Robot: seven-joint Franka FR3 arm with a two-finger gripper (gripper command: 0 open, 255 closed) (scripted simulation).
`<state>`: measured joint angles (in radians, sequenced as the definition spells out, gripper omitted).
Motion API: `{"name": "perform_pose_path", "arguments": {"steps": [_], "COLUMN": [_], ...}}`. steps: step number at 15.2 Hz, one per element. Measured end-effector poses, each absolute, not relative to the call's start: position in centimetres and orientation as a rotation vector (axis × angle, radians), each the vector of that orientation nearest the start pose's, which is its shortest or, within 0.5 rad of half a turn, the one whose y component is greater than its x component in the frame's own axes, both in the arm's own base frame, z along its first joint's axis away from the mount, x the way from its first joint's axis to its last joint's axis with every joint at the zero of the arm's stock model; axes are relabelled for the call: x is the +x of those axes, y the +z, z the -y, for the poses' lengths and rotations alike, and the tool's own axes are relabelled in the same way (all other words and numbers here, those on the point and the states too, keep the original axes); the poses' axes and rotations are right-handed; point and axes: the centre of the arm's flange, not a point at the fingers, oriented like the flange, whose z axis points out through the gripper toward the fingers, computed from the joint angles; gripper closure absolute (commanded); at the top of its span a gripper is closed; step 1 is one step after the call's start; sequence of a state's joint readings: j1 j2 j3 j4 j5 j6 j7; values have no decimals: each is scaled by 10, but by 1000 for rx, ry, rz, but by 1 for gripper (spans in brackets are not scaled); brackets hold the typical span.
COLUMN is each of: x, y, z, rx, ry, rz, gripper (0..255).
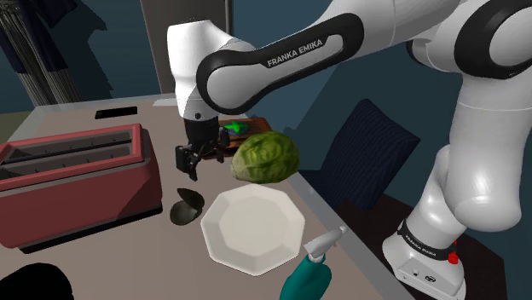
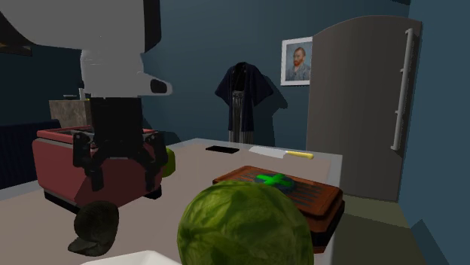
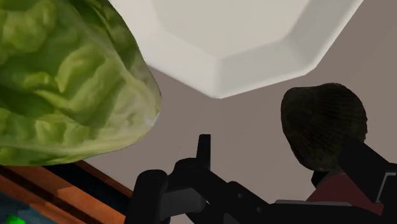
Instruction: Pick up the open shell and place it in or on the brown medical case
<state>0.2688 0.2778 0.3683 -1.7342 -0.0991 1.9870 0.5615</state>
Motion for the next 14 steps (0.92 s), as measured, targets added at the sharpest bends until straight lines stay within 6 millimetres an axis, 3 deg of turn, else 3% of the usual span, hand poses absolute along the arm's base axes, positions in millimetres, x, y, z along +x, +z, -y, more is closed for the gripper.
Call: {"name": "perform_pose_path", "arguments": {"steps": [5, 11, 14], "x": [540, 541, 542], "y": [397, 364, 358], "z": [-409, -415, -414], "rx": [-3126, -3126, -3126], "ry": [39, 42, 42], "rz": [208, 211, 211], "gripper": [0, 0, 0]}}
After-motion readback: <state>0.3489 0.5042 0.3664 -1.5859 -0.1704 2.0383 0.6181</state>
